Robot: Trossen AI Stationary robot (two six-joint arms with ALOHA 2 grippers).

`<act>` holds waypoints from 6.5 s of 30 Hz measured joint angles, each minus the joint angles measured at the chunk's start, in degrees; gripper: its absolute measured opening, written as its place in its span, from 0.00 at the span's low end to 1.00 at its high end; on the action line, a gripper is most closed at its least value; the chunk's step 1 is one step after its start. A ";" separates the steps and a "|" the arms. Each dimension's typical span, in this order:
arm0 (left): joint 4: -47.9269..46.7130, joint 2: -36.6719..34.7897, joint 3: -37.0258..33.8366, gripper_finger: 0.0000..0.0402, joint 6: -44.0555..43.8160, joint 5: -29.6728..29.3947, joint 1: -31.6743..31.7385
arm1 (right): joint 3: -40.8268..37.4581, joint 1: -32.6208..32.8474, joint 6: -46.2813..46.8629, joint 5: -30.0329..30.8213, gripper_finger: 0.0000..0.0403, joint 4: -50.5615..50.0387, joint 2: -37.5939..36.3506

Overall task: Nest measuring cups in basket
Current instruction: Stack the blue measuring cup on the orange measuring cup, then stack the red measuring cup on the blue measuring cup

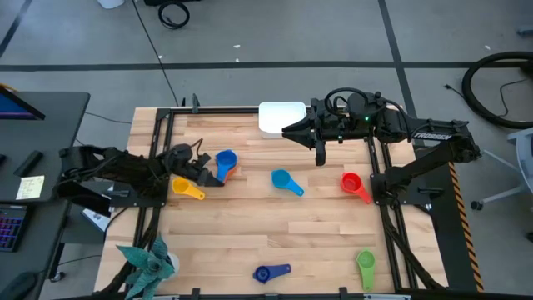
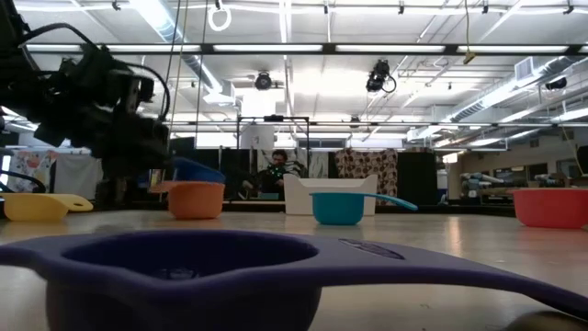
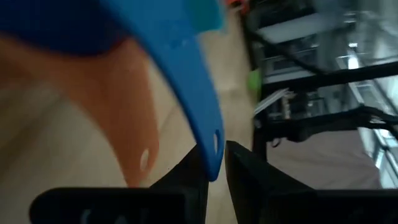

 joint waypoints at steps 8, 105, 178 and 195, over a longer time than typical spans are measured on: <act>-3.15 0.00 0.00 0.14 -0.45 -0.42 0.17 | 0.00 0.00 0.00 -0.02 0.18 0.00 0.00; -57.35 -6.49 19.31 0.14 47.49 1.37 1.62 | 0.00 -0.11 -0.02 -0.02 0.17 -0.02 0.00; -100.26 -57.46 62.07 0.14 33.01 -12.66 1.75 | -7.12 -2.16 43.11 1.05 0.41 -69.87 3.29; -101.03 -57.44 62.07 0.14 34.63 -12.49 1.75 | -9.25 -1.86 35.45 -2.49 0.40 -74.57 17.12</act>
